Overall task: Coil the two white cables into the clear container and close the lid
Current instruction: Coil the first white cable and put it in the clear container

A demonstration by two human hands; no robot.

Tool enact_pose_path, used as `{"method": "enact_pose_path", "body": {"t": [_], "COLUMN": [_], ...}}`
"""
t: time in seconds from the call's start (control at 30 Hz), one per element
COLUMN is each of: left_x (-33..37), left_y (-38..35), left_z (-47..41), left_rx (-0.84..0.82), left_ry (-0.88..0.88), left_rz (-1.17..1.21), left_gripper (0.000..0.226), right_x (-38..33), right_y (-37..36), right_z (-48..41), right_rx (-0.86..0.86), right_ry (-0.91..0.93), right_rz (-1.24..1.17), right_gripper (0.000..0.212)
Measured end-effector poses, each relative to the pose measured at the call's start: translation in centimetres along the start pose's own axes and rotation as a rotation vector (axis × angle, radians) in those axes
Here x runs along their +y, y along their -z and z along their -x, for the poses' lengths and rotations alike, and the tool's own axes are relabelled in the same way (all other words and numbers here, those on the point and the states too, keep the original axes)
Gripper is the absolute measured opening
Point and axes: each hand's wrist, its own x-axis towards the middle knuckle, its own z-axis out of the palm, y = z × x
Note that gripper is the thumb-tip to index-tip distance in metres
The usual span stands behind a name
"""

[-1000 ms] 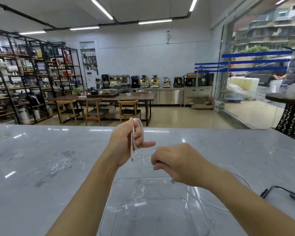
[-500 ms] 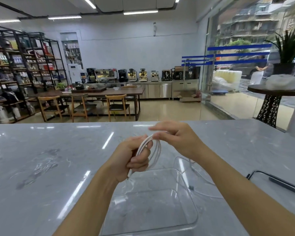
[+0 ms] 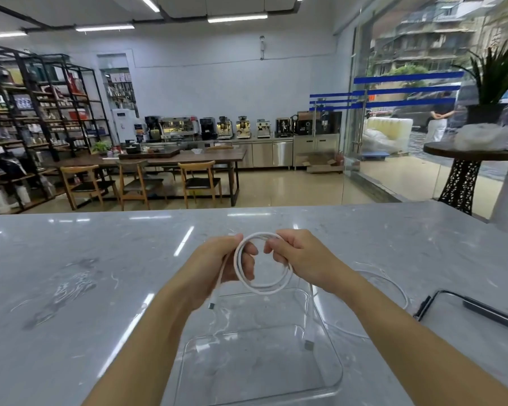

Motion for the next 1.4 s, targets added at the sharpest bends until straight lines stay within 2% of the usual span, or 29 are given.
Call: {"method": "enact_pose_path", "body": {"t": [0.1, 0.17, 0.23, 0.33, 0.4, 0.47, 0.53, 0.63, 0.73, 0.8, 0.87, 0.9, 0.97, 1.03, 1.17, 1.27, 1.33, 1.4], "left_x": [0.4, 0.7, 0.9, 0.7, 0.1, -0.6, -1.1, -1.2, -1.4, -1.7, -2.0, -2.0, -2.1, -2.1, -2.2, -2.4, -2.5, -2.5], "left_y": [0.9, 0.7, 0.5, 1.2, 1.7, 1.9, 1.8, 2.0, 1.8, 1.1, 0.4, 0.1, -0.6, -1.3, -2.2, -2.7, -2.9, -3.1], "left_z": [-0.2, -0.3, -0.5, -0.9, -1.0, -1.0, -1.3, -1.6, -1.8, -2.0, -2.1, -2.2, -2.3, -2.4, -2.7, -2.8, -2.9, -2.9], "left_rx": [0.006, -0.085, -0.150, -0.218, -0.207, -0.141, -0.050, 0.104, 0.230, 0.305, 0.351, 0.358, 0.358, 0.346, 0.307, 0.244, 0.193, 0.128], "left_ry": [-0.032, -0.090, -0.068, 0.067, 0.085, 0.057, 0.011, -0.065, -0.124, -0.141, -0.159, -0.168, -0.176, -0.177, -0.132, -0.090, -0.079, -0.082], "left_rz": [-0.416, -0.558, -0.605, -0.373, -0.215, -0.127, -0.051, 0.054, 0.006, -0.070, -0.105, -0.105, -0.096, -0.075, 0.043, 0.195, 0.263, 0.323], "left_gripper": [0.047, 0.046, 0.041, 0.029, 0.020, 0.017, 0.019, 0.021, 0.021, 0.023, 0.024, 0.023, 0.022, 0.020, 0.018, 0.024, 0.027, 0.030], "right_x": [0.3, 0.1, -0.1, 0.0, 0.3, 0.6, 0.7, 1.0, 0.9, 0.7, 0.4, 0.2, -0.1, -0.1, 0.9, 2.3, 3.4, 4.1], "right_y": [0.1, -0.1, -0.3, -0.3, -0.4, -0.1, 0.9, 2.4, 3.2, 3.5, 3.4, 3.4, 3.2, 3.0, 1.5, 0.6, 0.2, 0.2], "right_z": [-0.3, -0.5, -0.5, -0.5, -0.5, -0.4, -0.4, -0.2, 0.2, 0.6, 0.8, 0.8, 0.7, 0.5, 0.4, 0.4, 0.5, 0.5], "right_rx": [-0.092, -0.146, -0.172, -0.159, -0.097, -0.023, -0.028, -0.112, -0.212, -0.241, -0.211, -0.173, -0.071, 0.021, 0.215, 0.347, 0.415, 0.438], "right_ry": [-0.038, -0.025, -0.012, 0.008, 0.003, 0.001, 0.014, -0.056, -0.109, -0.145, -0.140, -0.109, -0.049, -0.012, 0.044, 0.123, 0.163, 0.201], "right_rz": [0.169, 0.235, 0.272, 0.330, 0.274, 0.157, 0.091, 0.163, 0.278, 0.158, -0.072, -0.193, -0.395, -0.443, -0.205, 0.151, 0.379, 0.408], "right_gripper": [0.031, 0.032, 0.032, 0.031, 0.016, 0.021, 0.010, 0.012, 0.023, 0.022, 0.013, 0.007, 0.011, 0.015, 0.018, 0.010, 0.021, 0.039]}}
